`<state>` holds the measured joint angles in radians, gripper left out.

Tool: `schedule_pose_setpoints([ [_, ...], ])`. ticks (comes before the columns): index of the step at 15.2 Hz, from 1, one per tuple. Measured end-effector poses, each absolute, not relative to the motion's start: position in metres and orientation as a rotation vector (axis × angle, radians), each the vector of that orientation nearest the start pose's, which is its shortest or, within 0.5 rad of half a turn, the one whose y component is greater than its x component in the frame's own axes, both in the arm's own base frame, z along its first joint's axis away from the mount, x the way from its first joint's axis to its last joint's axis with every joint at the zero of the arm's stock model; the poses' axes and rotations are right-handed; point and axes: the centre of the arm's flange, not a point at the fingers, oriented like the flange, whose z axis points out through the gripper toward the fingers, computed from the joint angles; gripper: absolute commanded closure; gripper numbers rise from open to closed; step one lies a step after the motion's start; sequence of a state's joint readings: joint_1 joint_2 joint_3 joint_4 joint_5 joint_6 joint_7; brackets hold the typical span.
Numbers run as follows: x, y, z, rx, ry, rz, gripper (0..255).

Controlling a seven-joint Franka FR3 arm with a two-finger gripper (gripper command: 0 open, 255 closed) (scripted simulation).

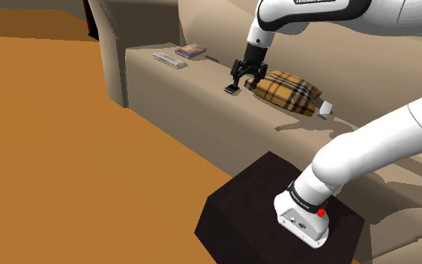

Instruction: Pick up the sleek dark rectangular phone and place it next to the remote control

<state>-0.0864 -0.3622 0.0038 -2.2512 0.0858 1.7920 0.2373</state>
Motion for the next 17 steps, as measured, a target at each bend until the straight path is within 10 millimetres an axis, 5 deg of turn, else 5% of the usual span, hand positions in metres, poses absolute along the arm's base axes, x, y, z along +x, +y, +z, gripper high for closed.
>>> schedule_pose_setpoints([
  [8,0.511,-0.074,0.463,-2.946,0.884,0.112,0],
  [17,0.579,-0.153,0.417,-2.813,1.28,0.057,0],
])
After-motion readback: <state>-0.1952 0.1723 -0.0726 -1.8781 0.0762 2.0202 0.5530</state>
